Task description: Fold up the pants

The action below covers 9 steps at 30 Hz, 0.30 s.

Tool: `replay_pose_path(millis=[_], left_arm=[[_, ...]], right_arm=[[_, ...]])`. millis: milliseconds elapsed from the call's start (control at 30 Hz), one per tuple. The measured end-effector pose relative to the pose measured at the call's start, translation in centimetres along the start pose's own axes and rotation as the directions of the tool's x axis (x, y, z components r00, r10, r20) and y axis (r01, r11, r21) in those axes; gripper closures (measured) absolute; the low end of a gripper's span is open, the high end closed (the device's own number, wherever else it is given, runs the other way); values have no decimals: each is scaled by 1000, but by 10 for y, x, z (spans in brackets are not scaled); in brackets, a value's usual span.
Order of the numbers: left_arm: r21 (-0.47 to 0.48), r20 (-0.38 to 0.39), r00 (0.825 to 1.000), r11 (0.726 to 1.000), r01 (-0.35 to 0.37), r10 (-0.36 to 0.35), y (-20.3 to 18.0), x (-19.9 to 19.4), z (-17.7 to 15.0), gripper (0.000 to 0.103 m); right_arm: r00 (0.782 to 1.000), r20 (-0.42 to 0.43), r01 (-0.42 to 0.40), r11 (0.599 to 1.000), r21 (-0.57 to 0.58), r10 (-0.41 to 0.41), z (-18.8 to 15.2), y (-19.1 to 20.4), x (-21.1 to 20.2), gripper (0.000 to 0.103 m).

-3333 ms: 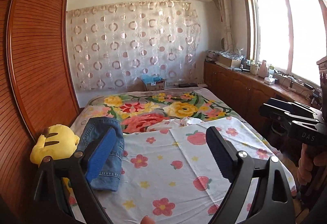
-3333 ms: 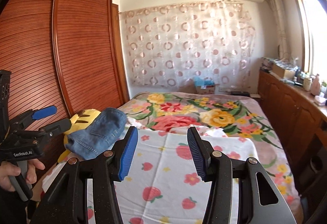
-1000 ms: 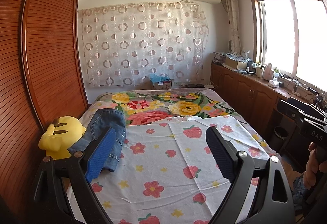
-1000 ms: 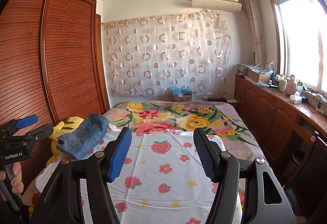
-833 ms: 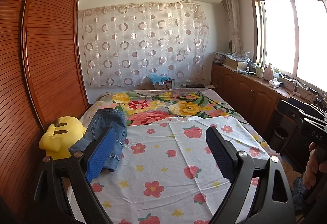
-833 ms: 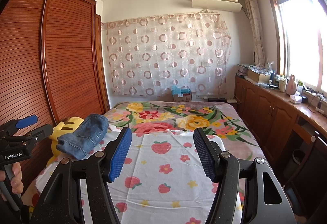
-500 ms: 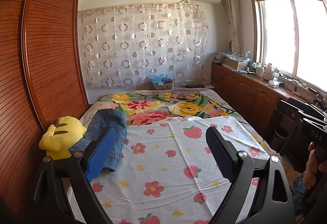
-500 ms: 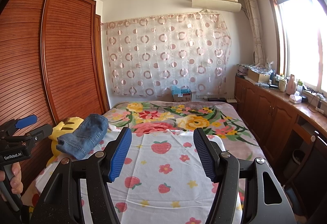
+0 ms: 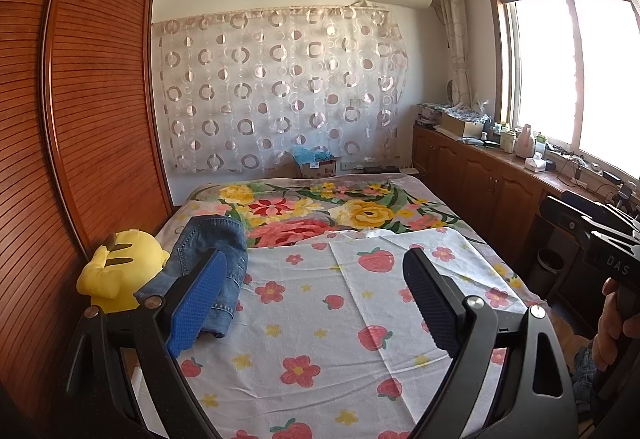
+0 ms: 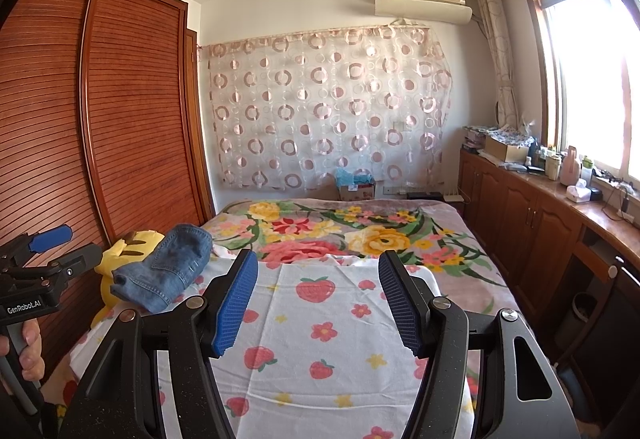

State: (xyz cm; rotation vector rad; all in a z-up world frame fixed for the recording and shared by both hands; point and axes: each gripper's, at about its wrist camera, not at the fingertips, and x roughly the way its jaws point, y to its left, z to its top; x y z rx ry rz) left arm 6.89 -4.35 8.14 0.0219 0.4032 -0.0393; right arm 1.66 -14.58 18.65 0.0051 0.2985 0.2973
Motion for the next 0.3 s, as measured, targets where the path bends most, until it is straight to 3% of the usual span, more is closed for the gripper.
replay_pose_path(millis=[300], left_arm=[[0,1,1000,1000,0,0,1,0,0,13]], right_arm=[[1000,3,3,1000,-1,-3,1,1,0,38]])
